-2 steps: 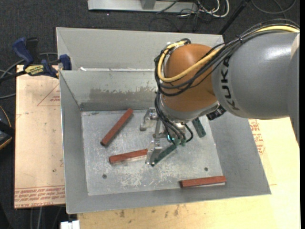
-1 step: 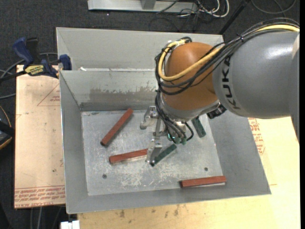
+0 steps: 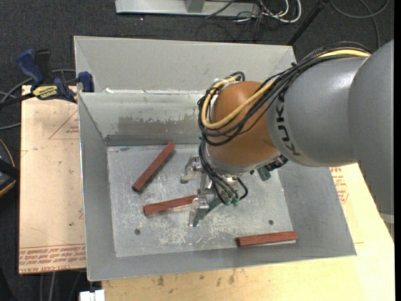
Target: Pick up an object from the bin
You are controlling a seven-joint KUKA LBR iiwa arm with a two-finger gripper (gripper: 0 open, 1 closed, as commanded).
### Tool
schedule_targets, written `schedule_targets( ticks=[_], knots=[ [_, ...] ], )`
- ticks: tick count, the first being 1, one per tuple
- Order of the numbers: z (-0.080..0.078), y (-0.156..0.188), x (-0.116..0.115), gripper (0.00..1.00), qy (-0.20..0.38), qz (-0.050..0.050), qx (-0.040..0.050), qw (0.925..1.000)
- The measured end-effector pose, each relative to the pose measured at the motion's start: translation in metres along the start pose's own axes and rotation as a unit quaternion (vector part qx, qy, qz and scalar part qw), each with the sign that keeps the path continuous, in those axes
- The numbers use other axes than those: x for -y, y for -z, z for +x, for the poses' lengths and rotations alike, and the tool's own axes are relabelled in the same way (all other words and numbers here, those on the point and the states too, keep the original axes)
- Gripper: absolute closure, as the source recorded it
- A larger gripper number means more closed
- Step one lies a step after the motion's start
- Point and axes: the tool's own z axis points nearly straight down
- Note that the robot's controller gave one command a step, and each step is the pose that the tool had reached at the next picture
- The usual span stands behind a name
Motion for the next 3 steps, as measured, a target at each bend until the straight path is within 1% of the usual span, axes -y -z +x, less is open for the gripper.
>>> schedule_targets(
  ticks=[1,2,3],
  knots=[
    [-0.027,-0.063,-0.022,1.0,-0.018,-0.002,0.0056,0.9998],
    [-0.027,-0.063,-0.022,1.0,-0.018,-0.002,0.0056,0.9998],
    [-0.023,0.072,-0.015,1.0,-0.022,0.0,-0.0021,0.9998]
  ],
)
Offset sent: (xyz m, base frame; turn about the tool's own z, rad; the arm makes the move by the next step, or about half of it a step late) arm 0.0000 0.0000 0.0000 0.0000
